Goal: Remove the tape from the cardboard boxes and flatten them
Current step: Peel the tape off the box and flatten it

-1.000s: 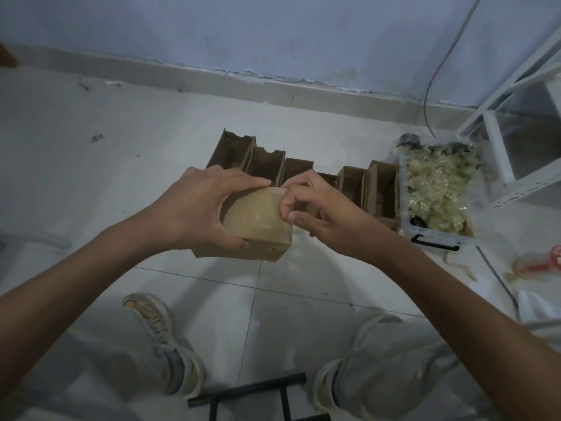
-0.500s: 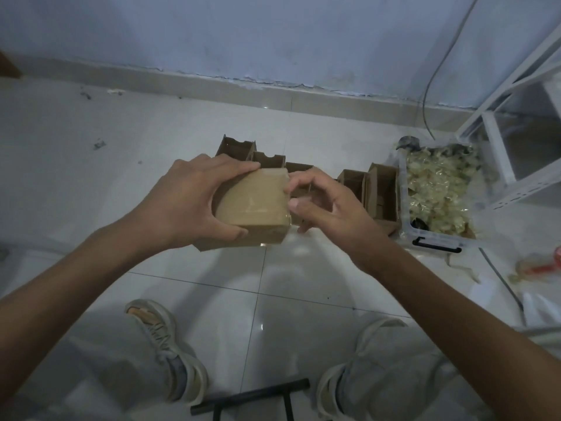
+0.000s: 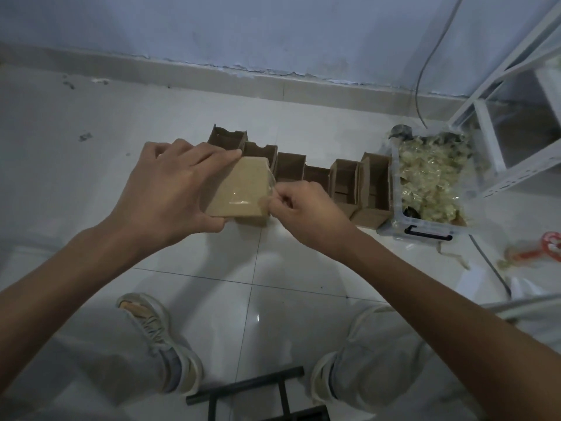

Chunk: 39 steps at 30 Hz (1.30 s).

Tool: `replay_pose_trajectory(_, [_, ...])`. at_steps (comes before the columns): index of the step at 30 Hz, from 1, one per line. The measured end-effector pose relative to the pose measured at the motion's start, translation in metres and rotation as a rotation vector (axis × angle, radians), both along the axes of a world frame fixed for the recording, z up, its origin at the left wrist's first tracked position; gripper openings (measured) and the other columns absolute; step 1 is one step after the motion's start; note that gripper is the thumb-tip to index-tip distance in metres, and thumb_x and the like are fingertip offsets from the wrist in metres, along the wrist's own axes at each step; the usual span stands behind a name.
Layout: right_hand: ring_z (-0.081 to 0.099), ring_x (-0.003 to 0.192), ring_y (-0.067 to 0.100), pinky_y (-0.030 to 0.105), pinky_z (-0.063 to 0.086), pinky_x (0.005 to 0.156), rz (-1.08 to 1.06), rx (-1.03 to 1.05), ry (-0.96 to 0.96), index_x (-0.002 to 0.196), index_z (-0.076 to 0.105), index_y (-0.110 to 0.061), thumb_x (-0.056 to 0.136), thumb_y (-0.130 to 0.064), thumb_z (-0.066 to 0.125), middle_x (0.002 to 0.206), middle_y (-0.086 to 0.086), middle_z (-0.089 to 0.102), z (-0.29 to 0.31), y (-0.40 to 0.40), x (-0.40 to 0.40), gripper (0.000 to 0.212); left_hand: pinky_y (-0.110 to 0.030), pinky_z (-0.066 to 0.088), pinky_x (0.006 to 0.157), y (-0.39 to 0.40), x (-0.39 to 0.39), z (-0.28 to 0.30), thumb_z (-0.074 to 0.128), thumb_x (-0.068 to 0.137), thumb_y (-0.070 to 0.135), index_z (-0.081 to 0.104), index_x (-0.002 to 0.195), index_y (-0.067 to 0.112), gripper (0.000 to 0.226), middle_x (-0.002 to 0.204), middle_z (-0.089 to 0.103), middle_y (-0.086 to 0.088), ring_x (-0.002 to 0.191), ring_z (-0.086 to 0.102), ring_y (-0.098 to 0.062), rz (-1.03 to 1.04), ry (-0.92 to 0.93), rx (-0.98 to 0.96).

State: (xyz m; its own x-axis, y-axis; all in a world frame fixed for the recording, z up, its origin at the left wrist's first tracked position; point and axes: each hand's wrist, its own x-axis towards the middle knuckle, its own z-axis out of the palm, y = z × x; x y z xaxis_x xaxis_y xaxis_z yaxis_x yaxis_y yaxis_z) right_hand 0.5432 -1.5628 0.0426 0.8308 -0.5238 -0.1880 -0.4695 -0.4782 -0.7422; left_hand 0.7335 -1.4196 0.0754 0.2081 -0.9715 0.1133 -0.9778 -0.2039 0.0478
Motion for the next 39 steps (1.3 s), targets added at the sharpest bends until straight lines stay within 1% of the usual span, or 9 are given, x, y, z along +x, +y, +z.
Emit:
replay_pose_trajectory(5, [0.042,0.056,0.008,0.021,0.038,0.055,0.038,0.52,-0.233,0.074,0.055,-0.017,0.108,-0.017,0.053,0.064,-0.005,0.05,0.014,-0.009,-0.017,0.035,-0.049,0.044,0.096,0.001,0.006,0.013,0.066,0.054,0.073,0.045,0.151,0.041,0.104,0.132,0.061,0.01,0.108,0.052,-0.017,0.074,0.338,0.009])
replay_pose_trajectory(8, [0.038,0.054,0.013,0.022,0.036,0.053,0.041,0.604,-0.264,0.074,0.054,-0.015,0.11,-0.014,0.048,0.062,0.002,0.046,0.019,-0.012,-0.024,0.036,-0.042,0.045,0.093,0.002,0.002,0.015,0.065,0.049,0.07,0.049,0.146,0.045,0.101,0.12,0.057,0.02,0.105,0.049,-0.008,0.098,0.483,-0.022])
replay_pose_trajectory(12, [0.04,0.052,0.015,0.02,0.038,0.052,-0.043,0.621,-0.245,0.075,0.053,-0.014,0.109,-0.016,0.049,0.059,0.001,0.047,0.016,-0.012,-0.026,0.034,-0.043,0.044,0.095,0.002,0.0,0.013,0.065,0.051,0.072,0.049,0.147,0.044,0.101,0.124,0.057,0.021,0.106,0.049,-0.006,0.082,0.481,-0.013])
replay_pose_trajectory(15, [0.048,0.055,0.013,0.024,0.043,0.052,-0.113,0.392,-0.279,0.088,0.056,-0.015,0.104,-0.018,0.061,0.066,0.002,0.055,0.008,-0.009,-0.025,0.017,-0.045,0.043,0.094,0.0,-0.003,0.009,0.063,0.054,0.074,0.048,0.149,0.041,0.101,0.131,0.06,0.015,0.107,0.05,-0.012,0.085,0.413,-0.021])
replay_pose_trajectory(18, [0.052,0.062,0.009,0.026,0.048,0.056,-0.008,-0.166,-0.337,0.115,0.057,-0.019,0.099,-0.016,0.066,0.079,-0.002,0.057,0.0,-0.009,-0.023,0.019,-0.039,0.035,0.088,-0.001,-0.006,0.005,0.073,0.057,0.068,0.049,0.149,0.037,0.1,0.134,0.061,0.012,0.107,0.051,-0.016,0.071,0.304,-0.027])
replay_pose_trajectory(21, [0.055,0.067,0.007,0.028,0.052,0.055,0.152,-0.561,-0.275,0.109,0.065,-0.025,0.102,-0.025,0.058,0.091,-0.012,0.059,-0.004,-0.01,-0.019,0.01,-0.038,0.033,0.089,-0.001,-0.006,0.003,0.088,0.059,0.055,0.049,0.15,0.035,0.101,0.135,0.06,0.011,0.107,0.05,-0.018,0.082,0.237,-0.021])
replay_pose_trajectory(29, [0.058,0.061,0.005,0.022,0.045,0.048,0.185,-0.711,-0.241,0.102,0.074,-0.023,0.1,-0.043,0.062,0.092,-0.011,0.07,-0.006,-0.01,-0.019,0.023,-0.044,0.037,0.088,0.005,-0.007,-0.002,0.092,0.06,0.049,0.049,0.15,0.03,0.101,0.132,0.062,0.004,0.105,0.052,-0.023,0.099,0.167,-0.039])
replay_pose_trajectory(34, [0.057,0.056,0.011,0.021,0.039,0.047,0.202,-0.809,-0.222,0.1,0.073,-0.021,0.1,-0.039,0.067,0.088,-0.006,0.069,-0.006,-0.009,-0.019,0.019,-0.047,0.038,0.09,0.004,-0.011,-0.004,0.091,0.06,0.05,0.05,0.149,0.029,0.1,0.132,0.063,0.002,0.106,0.054,-0.027,0.126,0.128,-0.05])
replay_pose_trajectory(39, [0.052,0.049,0.015,0.027,0.046,0.044,0.167,-0.817,-0.193,0.09,0.068,-0.018,0.101,-0.033,0.065,0.076,-0.004,0.064,-0.01,-0.005,-0.015,0.019,-0.05,0.04,0.09,0.004,-0.017,-0.007,0.093,0.059,0.047,0.053,0.145,0.026,0.098,0.13,0.064,-0.001,0.105,0.055,-0.032,0.142,0.078,-0.096])
